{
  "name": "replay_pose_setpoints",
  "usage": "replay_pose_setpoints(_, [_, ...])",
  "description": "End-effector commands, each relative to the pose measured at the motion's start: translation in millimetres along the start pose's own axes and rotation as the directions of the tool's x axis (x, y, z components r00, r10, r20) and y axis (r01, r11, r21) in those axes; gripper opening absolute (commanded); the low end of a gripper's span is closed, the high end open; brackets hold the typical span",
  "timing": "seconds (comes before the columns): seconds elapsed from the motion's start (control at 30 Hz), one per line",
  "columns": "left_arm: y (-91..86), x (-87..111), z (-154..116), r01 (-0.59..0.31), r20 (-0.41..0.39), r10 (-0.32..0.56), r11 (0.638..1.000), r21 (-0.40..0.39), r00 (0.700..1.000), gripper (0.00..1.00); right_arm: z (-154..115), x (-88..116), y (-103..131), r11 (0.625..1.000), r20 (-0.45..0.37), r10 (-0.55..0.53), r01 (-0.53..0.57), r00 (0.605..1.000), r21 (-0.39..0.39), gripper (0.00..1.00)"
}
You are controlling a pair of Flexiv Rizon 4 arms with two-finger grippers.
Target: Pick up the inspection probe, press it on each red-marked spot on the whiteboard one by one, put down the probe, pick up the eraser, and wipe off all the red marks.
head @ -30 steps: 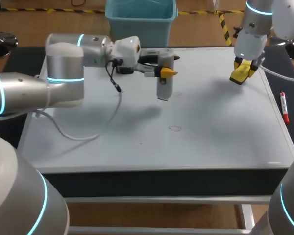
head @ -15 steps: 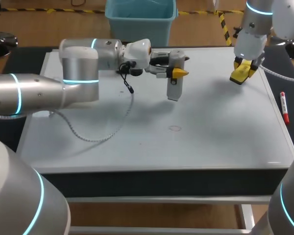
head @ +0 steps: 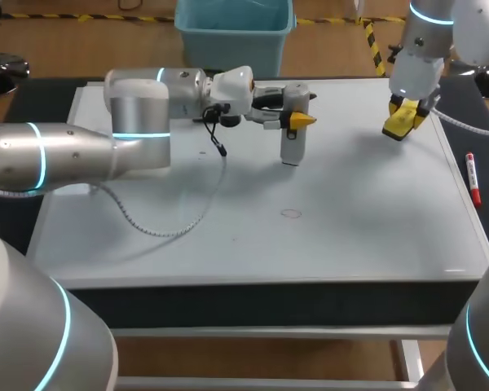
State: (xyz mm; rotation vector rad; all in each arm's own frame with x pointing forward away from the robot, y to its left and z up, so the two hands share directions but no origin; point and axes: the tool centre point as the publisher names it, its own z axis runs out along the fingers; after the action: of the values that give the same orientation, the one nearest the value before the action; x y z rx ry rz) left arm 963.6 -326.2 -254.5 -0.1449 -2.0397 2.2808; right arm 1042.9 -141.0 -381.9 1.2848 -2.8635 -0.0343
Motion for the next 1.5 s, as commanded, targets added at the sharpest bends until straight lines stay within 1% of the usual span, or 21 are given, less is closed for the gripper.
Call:
replay_pose_setpoints(0.03, [6.4, -9.0, 2, 0.004, -0.010, -0.004, 1.000, 0.009, 1.000, 0.00, -1, 0, -1, 1.000, -0.003, -0.002, 0.002, 1.000, 0.000, 0.00])
replay_pose_setpoints(0.37, [13.6, -22.8, -5, 0.000, -0.006, 0.000, 1.000, 0.013, 1.000, 0.00, -1, 0, -1, 1.000, -0.003, -0.002, 0.002, 1.000, 0.000, 0.00])
replay_pose_setpoints(0.6, [13.6, -29.3, -3, 0.000, -0.006, 0.000, 1.000, 0.023, 1.000, 0.00, -1, 0, -1, 1.000, -0.003, -0.002, 0.002, 1.000, 0.000, 0.00])
replay_pose_setpoints(0.93, [17.7, -29.4, 5, 0.009, -0.021, -0.009, 1.000, 0.025, 1.000, 0.00, -1, 0, -1, 1.000, -0.003, -0.002, 0.002, 1.000, 0.000, 0.00])
replay_pose_setpoints(1.5, [19.7, -29.0, 3, 0.014, -0.022, -0.014, 1.000, 0.013, 1.000, 0.00, -1, 0, -1, 1.000, -0.003, -0.002, 0.002, 1.000, 0.000, 0.00])
